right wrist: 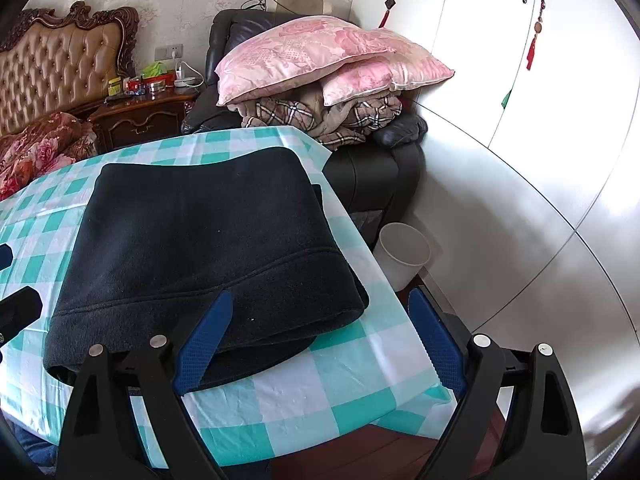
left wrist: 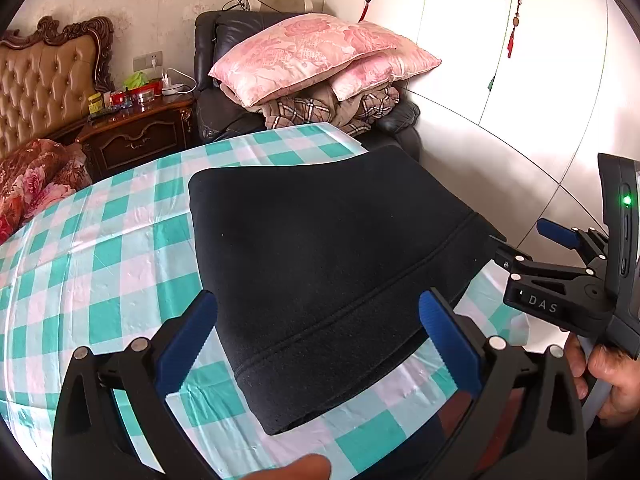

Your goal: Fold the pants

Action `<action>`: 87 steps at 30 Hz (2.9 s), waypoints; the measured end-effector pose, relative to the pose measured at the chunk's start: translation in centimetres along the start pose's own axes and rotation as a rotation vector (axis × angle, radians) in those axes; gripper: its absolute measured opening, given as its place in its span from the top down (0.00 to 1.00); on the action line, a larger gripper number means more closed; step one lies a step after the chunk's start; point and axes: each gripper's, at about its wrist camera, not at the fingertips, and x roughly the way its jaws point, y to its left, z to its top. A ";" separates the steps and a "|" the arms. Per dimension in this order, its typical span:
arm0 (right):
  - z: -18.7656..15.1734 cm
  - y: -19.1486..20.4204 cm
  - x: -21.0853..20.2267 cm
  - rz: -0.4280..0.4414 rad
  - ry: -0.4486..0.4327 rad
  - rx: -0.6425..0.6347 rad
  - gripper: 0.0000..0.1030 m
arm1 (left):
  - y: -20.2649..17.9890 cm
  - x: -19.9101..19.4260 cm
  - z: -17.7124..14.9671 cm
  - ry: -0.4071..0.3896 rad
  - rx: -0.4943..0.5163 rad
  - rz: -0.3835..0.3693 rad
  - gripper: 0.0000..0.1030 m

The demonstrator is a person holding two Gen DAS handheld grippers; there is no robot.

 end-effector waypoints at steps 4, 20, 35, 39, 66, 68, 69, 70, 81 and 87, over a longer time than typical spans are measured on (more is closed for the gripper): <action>-0.1 0.0 0.0 0.003 0.002 0.002 0.16 | 0.0 0.1 0.0 0.000 0.002 -0.001 0.02; -0.4 0.3 0.3 0.011 0.009 0.009 0.16 | 0.1 0.3 -0.1 0.000 0.005 -0.003 0.02; -0.6 0.2 0.5 0.024 0.019 0.023 0.16 | 0.2 0.5 -0.3 0.002 0.003 -0.003 0.02; -0.8 0.5 0.8 0.035 0.026 0.032 0.16 | 0.2 0.7 -0.3 0.003 0.002 -0.003 0.02; -0.5 -0.1 1.2 0.066 0.057 0.077 0.16 | 0.1 2.3 2.2 0.036 -0.010 -0.021 0.02; -0.5 -0.1 1.2 0.065 0.058 0.078 0.16 | 0.1 2.3 2.2 0.037 -0.011 -0.022 0.02; -0.5 -0.1 1.1 0.065 0.058 0.079 0.16 | 0.1 2.3 2.2 0.037 -0.011 -0.022 0.02; -0.5 -0.1 1.2 0.065 0.058 0.078 0.16 | 0.1 2.2 2.2 0.037 -0.011 -0.023 0.02; -0.4 -0.1 1.1 0.067 0.059 0.079 0.16 | 0.0 2.3 2.1 0.040 -0.009 -0.026 0.02; -0.4 -0.2 1.2 0.066 0.059 0.079 0.16 | -0.2 2.5 1.9 0.043 -0.009 -0.026 0.02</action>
